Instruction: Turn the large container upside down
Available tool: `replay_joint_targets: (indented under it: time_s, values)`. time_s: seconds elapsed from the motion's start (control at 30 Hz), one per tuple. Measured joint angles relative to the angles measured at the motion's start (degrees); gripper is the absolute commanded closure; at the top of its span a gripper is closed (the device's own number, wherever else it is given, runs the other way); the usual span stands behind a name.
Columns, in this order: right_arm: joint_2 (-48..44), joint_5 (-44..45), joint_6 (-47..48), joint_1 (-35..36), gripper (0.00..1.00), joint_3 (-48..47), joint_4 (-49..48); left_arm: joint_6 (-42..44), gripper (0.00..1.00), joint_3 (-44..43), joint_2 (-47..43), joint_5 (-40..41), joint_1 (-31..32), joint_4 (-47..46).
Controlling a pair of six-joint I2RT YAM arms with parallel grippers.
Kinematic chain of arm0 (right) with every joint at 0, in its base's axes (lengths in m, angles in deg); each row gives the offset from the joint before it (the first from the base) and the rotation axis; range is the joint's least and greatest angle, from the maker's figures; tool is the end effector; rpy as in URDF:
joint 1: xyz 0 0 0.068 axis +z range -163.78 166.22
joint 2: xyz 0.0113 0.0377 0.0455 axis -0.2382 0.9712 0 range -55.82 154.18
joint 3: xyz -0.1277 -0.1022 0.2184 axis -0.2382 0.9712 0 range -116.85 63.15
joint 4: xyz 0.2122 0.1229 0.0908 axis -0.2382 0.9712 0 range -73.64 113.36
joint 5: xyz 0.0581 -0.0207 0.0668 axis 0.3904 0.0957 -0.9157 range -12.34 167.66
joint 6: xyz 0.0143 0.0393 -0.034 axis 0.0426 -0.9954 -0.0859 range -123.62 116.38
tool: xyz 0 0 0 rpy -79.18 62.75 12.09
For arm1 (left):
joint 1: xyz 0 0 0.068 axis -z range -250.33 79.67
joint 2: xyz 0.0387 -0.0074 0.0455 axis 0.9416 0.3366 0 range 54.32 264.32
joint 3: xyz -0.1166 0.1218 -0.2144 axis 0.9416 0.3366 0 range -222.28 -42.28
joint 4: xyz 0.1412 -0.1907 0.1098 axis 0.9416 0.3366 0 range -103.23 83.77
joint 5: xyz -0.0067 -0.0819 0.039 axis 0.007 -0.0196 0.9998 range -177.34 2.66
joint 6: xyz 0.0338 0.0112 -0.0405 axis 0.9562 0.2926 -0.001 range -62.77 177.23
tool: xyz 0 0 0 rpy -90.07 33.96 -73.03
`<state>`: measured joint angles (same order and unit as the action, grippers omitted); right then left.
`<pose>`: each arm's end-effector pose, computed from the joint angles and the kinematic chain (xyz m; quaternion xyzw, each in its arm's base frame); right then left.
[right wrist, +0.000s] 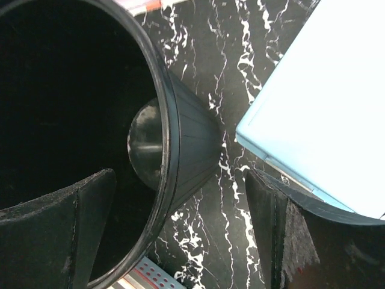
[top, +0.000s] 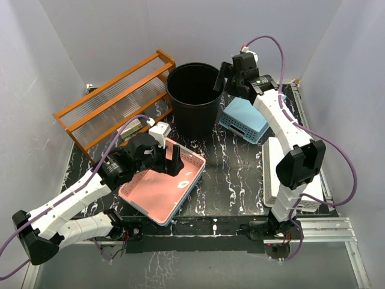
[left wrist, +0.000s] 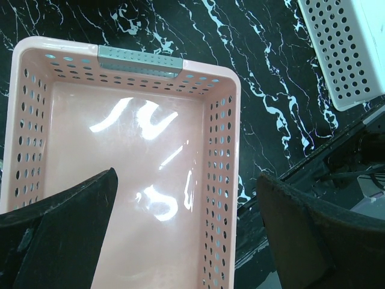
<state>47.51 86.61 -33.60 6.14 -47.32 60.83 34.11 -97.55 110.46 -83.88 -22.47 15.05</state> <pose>0.3810 0.1321 0.3943 0.1128 0.8870 0.1231 0.4306 0.1456 -0.1577 0.3356 0.1697 0.8452 -0.2726 0.4272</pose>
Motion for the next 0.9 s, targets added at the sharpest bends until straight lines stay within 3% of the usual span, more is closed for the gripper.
replay_joint_targets:
  time_s: [0.4, 0.67, 0.9]
  values:
    - [3.2, -2.9, -0.2, 0.6, 1.0, 0.0, 0.2, 0.2, 0.01, 0.0, 1.3, 0.2, 0.0, -1.5]
    - [-2.7, -3.1, 1.6, 0.0, 1.0, 8.0, -1.1, 0.5, 0.01, -0.7, 3.5, 0.3, 0.0, -3.0]
    - [-20.2, -1.4, 1.1, -4.0, 1.0, 28.5, -7.8, 0.3, 0.01, -2.4, 1.2, 2.5, 0.0, -5.0]
